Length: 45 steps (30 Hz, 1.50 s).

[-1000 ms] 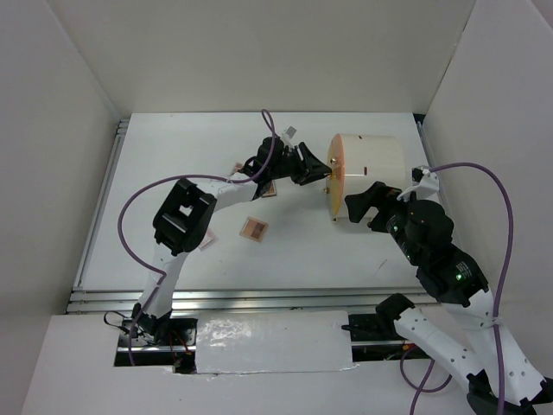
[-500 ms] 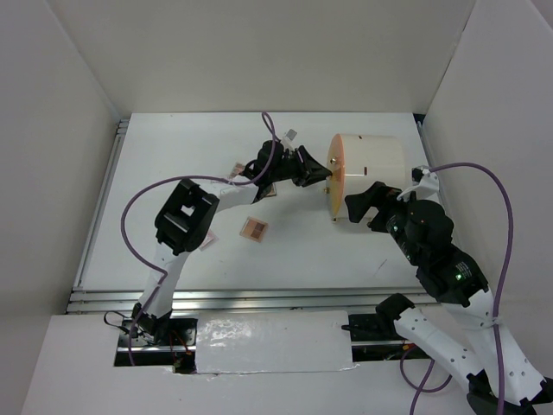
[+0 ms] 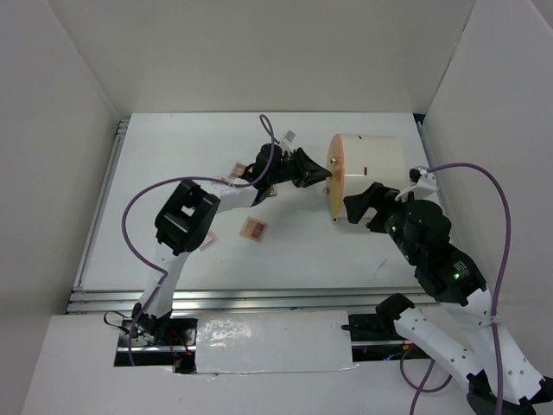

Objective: Organize the makeup

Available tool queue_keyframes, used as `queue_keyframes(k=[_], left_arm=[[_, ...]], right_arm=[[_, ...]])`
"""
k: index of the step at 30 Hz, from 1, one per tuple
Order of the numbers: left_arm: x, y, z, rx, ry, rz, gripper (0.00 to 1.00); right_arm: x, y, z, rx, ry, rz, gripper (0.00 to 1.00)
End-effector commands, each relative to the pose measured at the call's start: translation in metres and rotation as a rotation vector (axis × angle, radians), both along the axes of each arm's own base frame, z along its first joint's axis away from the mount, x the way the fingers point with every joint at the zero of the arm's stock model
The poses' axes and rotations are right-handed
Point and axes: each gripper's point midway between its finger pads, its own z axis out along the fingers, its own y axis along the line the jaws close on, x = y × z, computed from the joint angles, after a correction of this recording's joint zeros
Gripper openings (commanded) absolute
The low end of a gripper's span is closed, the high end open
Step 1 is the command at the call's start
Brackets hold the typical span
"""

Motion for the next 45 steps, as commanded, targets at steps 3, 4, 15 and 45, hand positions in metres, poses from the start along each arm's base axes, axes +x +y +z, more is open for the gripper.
queue_keyframes(k=[3,4,15,45], left_arm=[[-0.008,-0.001,0.003,0.010,-0.035,-0.024,0.28],[-0.008,0.000,0.003,0.012,-0.035,-0.022,0.28],[-0.005,0.017,0.011,0.016,-0.047,-0.001,0.24],[0.003,0.043,0.015,0.040,-0.031,0.003,0.25]], right_arm=[[0.005,0.004,0.009,0.011,-0.038,0.009,1.00],[0.005,0.004,0.008,0.010,-0.037,0.009,1.00],[0.011,0.009,0.004,0.007,-0.024,0.011,1.00],[0.095,0.010,0.021,-0.037,-0.123,-0.133,1.00]])
